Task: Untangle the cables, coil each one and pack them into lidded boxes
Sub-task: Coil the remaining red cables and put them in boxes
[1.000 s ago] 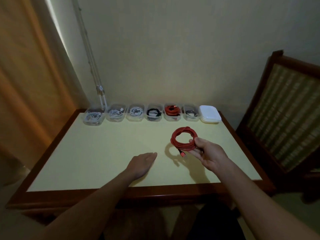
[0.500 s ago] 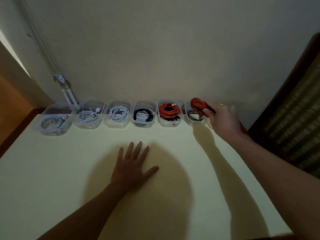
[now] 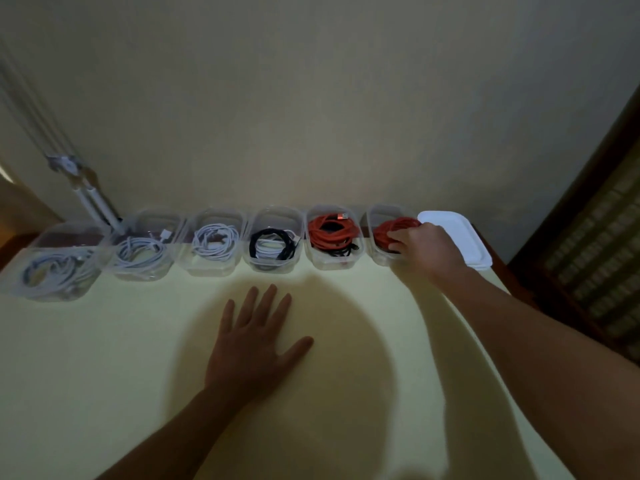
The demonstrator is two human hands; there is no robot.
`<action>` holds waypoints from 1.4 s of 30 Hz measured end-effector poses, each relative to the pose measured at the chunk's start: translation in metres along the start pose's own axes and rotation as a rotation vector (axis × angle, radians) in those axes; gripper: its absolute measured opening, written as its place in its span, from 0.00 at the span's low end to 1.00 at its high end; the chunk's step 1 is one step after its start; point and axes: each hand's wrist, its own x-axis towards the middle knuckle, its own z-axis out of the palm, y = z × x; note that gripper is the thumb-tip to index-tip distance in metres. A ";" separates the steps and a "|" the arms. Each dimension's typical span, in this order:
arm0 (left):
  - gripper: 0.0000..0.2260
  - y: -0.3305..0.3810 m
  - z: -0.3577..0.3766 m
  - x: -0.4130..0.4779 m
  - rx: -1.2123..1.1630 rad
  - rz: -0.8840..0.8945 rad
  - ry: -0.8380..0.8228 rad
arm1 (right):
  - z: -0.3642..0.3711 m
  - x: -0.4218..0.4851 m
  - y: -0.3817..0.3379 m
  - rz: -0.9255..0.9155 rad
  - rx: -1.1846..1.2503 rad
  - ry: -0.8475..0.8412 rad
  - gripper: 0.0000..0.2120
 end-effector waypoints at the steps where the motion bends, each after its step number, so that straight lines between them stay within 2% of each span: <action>1: 0.40 0.000 0.000 0.000 -0.013 0.000 0.007 | -0.003 0.001 -0.001 -0.001 0.046 -0.023 0.10; 4: 0.41 0.000 0.000 -0.001 -0.046 -0.004 0.020 | -0.005 0.000 -0.004 0.030 0.172 -0.022 0.14; 7: 0.40 0.000 0.000 -0.001 -0.031 -0.007 0.007 | -0.002 0.003 -0.006 0.084 0.292 -0.047 0.14; 13: 0.41 -0.001 0.001 -0.001 -0.037 -0.006 0.016 | -0.004 0.017 -0.010 0.036 0.140 -0.140 0.15; 15: 0.41 -0.001 0.000 -0.001 -0.022 -0.007 0.019 | -0.002 0.020 -0.012 0.083 0.103 -0.087 0.14; 17: 0.41 0.000 -0.002 -0.001 -0.022 -0.008 0.020 | 0.001 0.015 -0.017 0.130 0.004 0.079 0.11; 19: 0.40 0.001 -0.002 -0.001 -0.025 -0.008 0.017 | 0.008 0.007 -0.020 0.095 -0.044 0.228 0.09; 20: 0.39 0.000 -0.001 -0.001 -0.028 -0.007 0.020 | 0.014 0.003 -0.021 0.064 -0.027 0.243 0.10; 22: 0.38 0.000 0.000 -0.001 -0.041 -0.010 0.036 | 0.025 -0.005 -0.020 0.022 -0.004 0.218 0.14; 25: 0.38 0.000 0.000 -0.002 -0.033 -0.016 0.021 | 0.029 -0.019 -0.023 0.067 0.030 0.160 0.20; 27: 0.39 0.000 -0.001 -0.002 -0.054 -0.018 0.026 | 0.025 -0.030 -0.028 0.061 0.009 0.163 0.23; 30: 0.39 -0.001 0.000 -0.005 -0.075 -0.011 0.037 | 0.019 -0.047 -0.035 0.044 -0.075 0.055 0.28; 36: 0.39 0.003 -0.005 -0.027 -0.137 0.002 0.055 | 0.023 -0.104 -0.048 0.063 0.007 0.006 0.20; 42: 0.36 0.003 -0.009 -0.057 -0.259 -0.010 0.096 | 0.025 -0.159 -0.077 -0.036 0.090 -0.005 0.23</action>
